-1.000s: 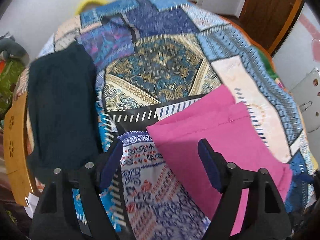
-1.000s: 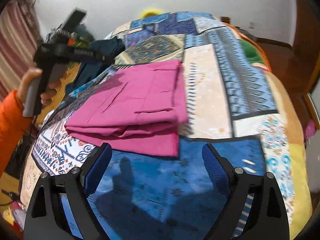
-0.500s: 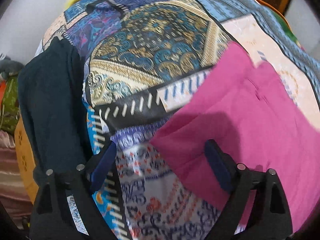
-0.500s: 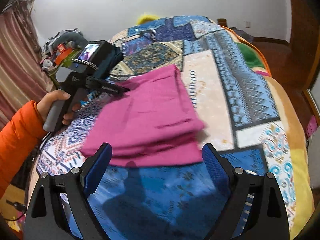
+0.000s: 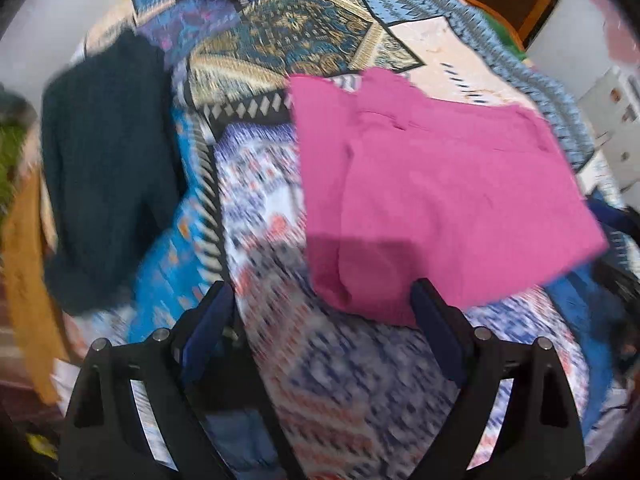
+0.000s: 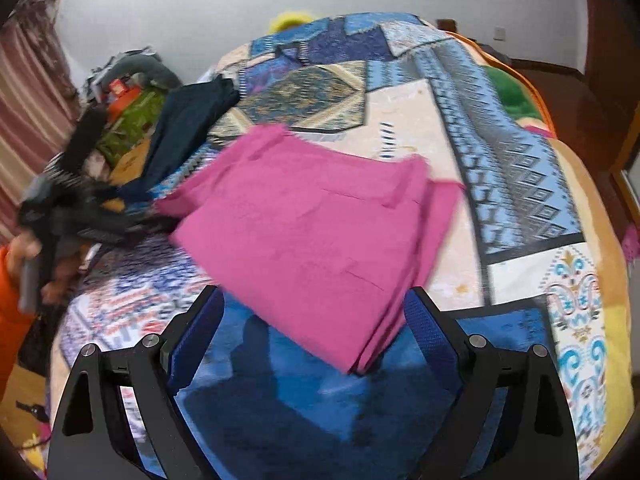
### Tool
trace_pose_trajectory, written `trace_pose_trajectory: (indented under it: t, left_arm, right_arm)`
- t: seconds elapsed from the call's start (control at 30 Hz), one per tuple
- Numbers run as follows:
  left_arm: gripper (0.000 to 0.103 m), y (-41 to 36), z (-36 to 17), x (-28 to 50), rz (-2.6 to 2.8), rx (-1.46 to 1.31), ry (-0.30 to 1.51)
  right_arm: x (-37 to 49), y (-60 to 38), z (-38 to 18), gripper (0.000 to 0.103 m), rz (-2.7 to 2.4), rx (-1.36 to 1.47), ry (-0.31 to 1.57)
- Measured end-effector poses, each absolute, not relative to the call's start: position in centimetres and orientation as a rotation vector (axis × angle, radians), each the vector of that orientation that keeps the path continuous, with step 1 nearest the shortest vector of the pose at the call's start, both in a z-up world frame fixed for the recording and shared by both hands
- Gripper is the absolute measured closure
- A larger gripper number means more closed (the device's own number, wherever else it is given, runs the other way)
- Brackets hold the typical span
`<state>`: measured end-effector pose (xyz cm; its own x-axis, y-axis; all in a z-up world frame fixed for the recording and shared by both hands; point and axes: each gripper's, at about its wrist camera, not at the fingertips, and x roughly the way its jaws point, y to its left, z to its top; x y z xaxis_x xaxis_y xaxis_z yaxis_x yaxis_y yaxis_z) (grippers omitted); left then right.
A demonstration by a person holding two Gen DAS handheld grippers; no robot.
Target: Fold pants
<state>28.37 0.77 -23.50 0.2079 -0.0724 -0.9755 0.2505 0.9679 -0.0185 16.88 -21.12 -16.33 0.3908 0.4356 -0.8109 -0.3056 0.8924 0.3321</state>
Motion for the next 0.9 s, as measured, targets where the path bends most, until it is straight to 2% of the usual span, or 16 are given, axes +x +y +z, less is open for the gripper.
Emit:
trace_pose_trajectory:
  t: [0.1, 0.17, 0.2, 0.27, 0.33, 0.37, 0.43, 0.57, 0.63, 0.9]
  left_arm:
    - [0.012, 0.3, -22.9, 26.8, -0.232, 0.139, 1.316]
    - [0.012, 0.1, -22.5, 26.2, -0.235, 0.127, 1.301]
    - [0.013, -0.1, -22.3, 25.8, -0.237, 0.127, 1.286]
    - [0.018, -0.2, -21.6, 25.1, -0.237, 0.123, 1.251]
    - [0.032, -0.1, -21.2, 25.3, -0.238, 0.107, 1.22]
    - [0.036, 0.0, -20.8, 25.3, -0.221, 0.1, 1.199]
    - [0.051, 0.5, -20.3, 25.6, -0.206, 0.085, 1.179]
    - [0.056, 0.7, -20.5, 26.2, -0.2, 0.067, 1.177]
    - [0.063, 0.6, -21.4, 26.5, -0.187, 0.093, 1.201]
    - [0.061, 1.5, -22.5, 26.1, -0.136, 0.143, 1.204]
  right_arm:
    - [17.7, -21.9, -17.3, 0.033, 0.45, 0.11, 1.105]
    - [18.2, -22.2, -17.9, 0.034, 0.437, 0.089, 1.123]
    - [18.4, -22.4, -18.4, 0.038, 0.423, 0.074, 1.131]
    - [18.6, -22.5, -18.5, 0.046, 0.417, 0.056, 1.138]
    - [18.7, -22.5, -18.1, 0.053, 0.43, 0.058, 1.138]
    - [18.7, -22.5, -17.8, 0.054, 0.441, 0.067, 1.133]
    - [18.6, -22.4, -17.2, 0.055, 0.444, 0.066, 1.106]
    - [18.9, -22.2, -16.7, 0.054, 0.443, 0.059, 1.082]
    - [19.1, -22.0, -17.2, 0.055, 0.443, 0.045, 1.091]
    - [19.7, -21.9, -19.0, 0.062, 0.472, 0.003, 1.152]
